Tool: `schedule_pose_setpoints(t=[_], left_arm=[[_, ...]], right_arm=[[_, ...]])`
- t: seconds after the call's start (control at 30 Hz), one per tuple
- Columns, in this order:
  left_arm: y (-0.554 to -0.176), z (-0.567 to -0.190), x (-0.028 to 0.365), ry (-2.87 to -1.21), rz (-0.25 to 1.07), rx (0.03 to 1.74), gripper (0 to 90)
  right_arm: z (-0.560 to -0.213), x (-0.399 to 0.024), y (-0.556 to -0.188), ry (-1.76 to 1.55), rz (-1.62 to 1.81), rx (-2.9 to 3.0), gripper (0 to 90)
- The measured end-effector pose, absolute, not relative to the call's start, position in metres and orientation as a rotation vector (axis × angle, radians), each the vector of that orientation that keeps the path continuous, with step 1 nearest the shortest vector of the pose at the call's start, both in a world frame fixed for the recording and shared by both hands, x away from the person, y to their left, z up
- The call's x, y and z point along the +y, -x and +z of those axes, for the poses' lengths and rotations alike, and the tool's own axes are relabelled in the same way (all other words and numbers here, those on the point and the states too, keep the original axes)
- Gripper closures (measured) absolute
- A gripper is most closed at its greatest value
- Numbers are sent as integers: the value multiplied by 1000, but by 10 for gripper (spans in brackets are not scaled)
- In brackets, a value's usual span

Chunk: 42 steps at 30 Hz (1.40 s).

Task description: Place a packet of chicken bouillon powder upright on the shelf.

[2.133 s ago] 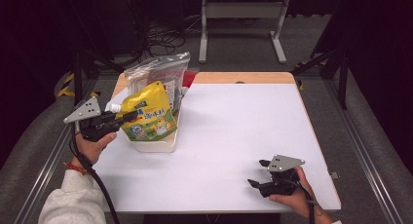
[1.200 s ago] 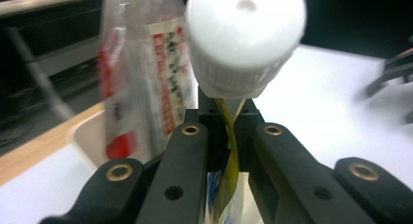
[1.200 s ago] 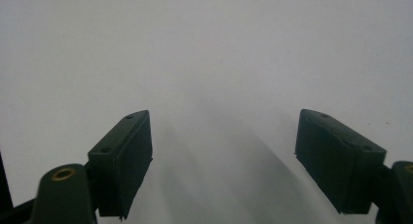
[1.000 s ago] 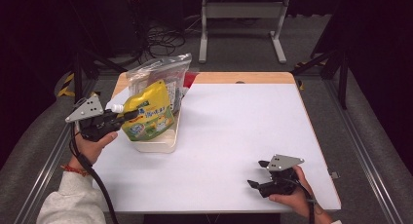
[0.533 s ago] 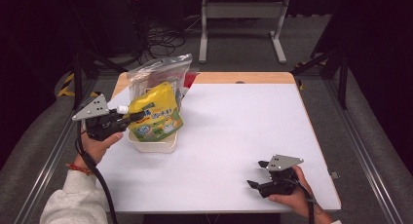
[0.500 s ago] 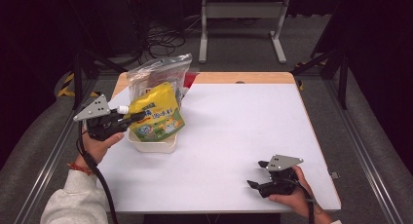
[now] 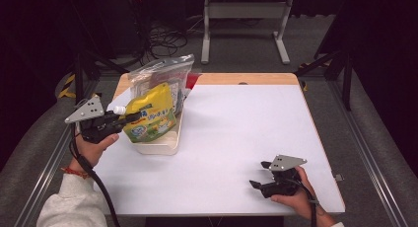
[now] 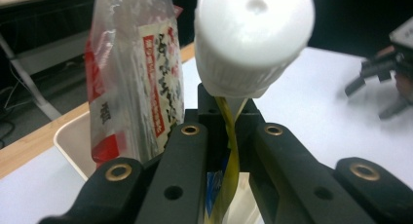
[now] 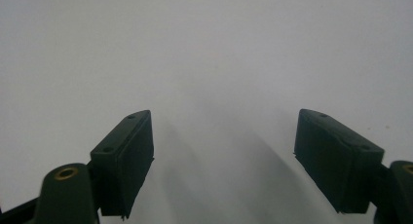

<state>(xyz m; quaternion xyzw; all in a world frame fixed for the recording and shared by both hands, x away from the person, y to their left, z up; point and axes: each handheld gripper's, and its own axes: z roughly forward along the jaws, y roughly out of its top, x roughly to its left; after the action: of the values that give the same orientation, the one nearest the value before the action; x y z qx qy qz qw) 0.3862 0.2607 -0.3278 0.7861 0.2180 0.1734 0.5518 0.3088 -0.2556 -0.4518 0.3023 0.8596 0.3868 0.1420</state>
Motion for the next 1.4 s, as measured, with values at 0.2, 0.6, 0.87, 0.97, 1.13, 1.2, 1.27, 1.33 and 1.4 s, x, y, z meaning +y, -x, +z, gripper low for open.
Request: schedule_pose_setpoints(t=[0.2, 0.6, 0.87, 0.97, 1.13, 1.2, 1.27, 1.33, 1.4], left_arm=[[-387, -327, 262, -1864, 341, 483, 865], [-395, -343, 255, -1863, 392, 565, 826], [-388, -332, 265, -1846, 401, 545, 865], [-383, -327, 264, -1877, 428, 542, 873], [-380, -319, 264, -1888, 373, 490, 871], [-381, -321, 258, -1921, 366, 489, 869], [-384, -324, 251, -1971, 384, 514, 869], [-387, -328, 248, -1966, 366, 526, 866], [-390, -331, 247, -1971, 393, 557, 859]], right_arm=[[-452, -254, -310, -875, 1133, 2478, 217], [-453, -254, -311, -871, 1126, 2492, 212], [-454, -255, -312, -880, 1135, 2491, 209], [-454, -254, -311, -873, 1128, 2498, 209], [-455, -255, -312, -880, 1130, 2500, 210], [-454, -255, -311, -879, 1131, 2498, 209], [-454, -255, -312, -881, 1133, 2499, 209], [-455, -254, -311, -878, 1133, 2502, 209], [-454, -254, -311, -875, 1129, 2504, 209]])
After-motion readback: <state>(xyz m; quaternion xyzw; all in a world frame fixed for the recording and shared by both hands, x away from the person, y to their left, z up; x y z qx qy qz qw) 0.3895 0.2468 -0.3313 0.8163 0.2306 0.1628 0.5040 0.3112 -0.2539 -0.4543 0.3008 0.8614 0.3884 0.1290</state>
